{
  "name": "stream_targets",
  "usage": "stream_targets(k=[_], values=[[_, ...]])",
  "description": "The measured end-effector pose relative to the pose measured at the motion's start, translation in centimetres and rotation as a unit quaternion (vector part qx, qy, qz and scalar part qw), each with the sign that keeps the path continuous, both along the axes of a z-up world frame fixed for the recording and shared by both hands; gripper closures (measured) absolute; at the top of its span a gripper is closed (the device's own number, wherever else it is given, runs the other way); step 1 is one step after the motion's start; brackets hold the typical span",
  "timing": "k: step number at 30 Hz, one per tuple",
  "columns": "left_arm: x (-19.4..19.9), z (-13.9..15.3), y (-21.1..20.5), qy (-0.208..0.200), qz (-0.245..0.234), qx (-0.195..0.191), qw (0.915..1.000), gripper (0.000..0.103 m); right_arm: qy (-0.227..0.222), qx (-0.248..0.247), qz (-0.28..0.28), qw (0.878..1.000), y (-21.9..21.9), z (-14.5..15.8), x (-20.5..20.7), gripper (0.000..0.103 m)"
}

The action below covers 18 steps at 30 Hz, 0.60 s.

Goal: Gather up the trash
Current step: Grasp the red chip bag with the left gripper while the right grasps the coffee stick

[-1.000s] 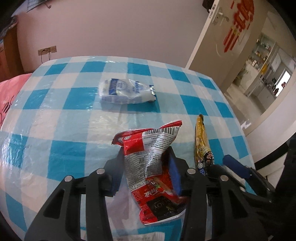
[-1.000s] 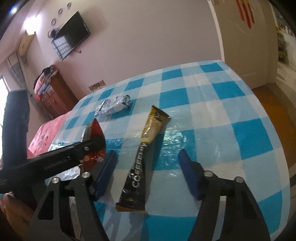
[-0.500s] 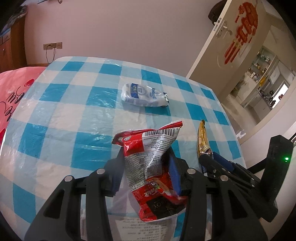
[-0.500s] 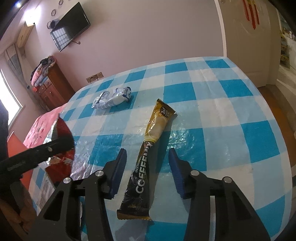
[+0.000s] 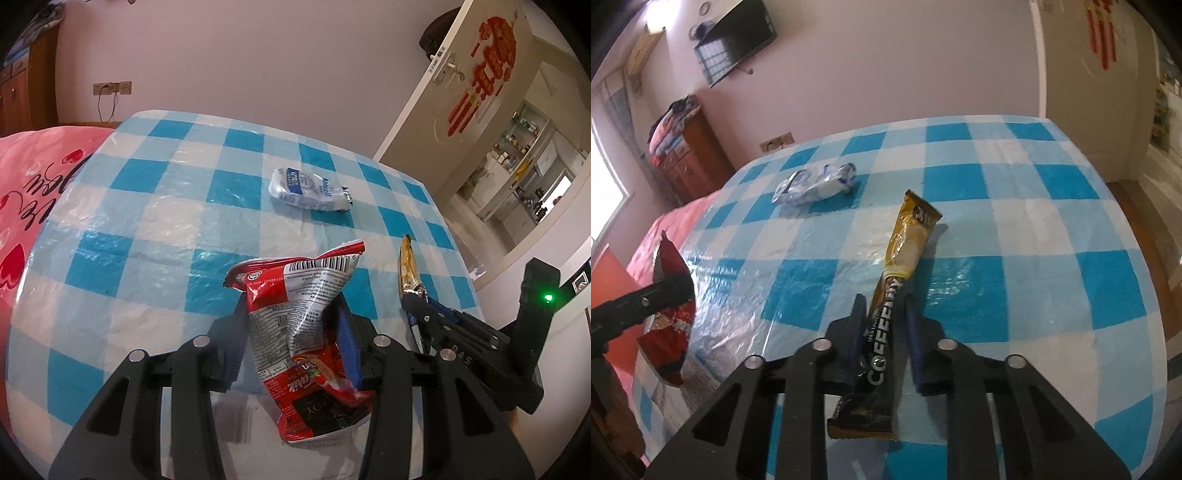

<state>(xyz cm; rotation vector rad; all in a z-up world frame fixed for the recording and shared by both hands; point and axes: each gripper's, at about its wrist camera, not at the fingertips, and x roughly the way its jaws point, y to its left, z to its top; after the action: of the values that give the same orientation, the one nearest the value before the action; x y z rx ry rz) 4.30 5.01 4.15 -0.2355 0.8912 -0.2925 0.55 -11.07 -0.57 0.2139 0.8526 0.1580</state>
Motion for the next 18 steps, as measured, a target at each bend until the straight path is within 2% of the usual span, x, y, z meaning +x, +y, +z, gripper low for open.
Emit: stream_targets(k=[1,4,11,18], values=[[-0.2,0.0,0.2,0.000,0.000,-0.001,1.0000,0.058,-0.002,-0.007,0.003,1.000,0.3,0.1,0.0,0.087],[-0.8,0.1,0.7,0.000,-0.001,-0.003,1.0000,0.058,-0.004,-0.019,0.007,1.000,0.7,0.1,-0.1,0.087],[-2.2,0.5,2.2,-0.002,0.000,-0.010,0.9999,0.058,-0.004,0.019,0.005,1.000,-0.3,0.0,-0.1,0.090],[-3.9,1.4,3.8,-0.013,0.004,-0.018,0.9998,0.058,-0.021,0.027,-0.013,0.999,-0.9,0.5,-1.0,0.092]])
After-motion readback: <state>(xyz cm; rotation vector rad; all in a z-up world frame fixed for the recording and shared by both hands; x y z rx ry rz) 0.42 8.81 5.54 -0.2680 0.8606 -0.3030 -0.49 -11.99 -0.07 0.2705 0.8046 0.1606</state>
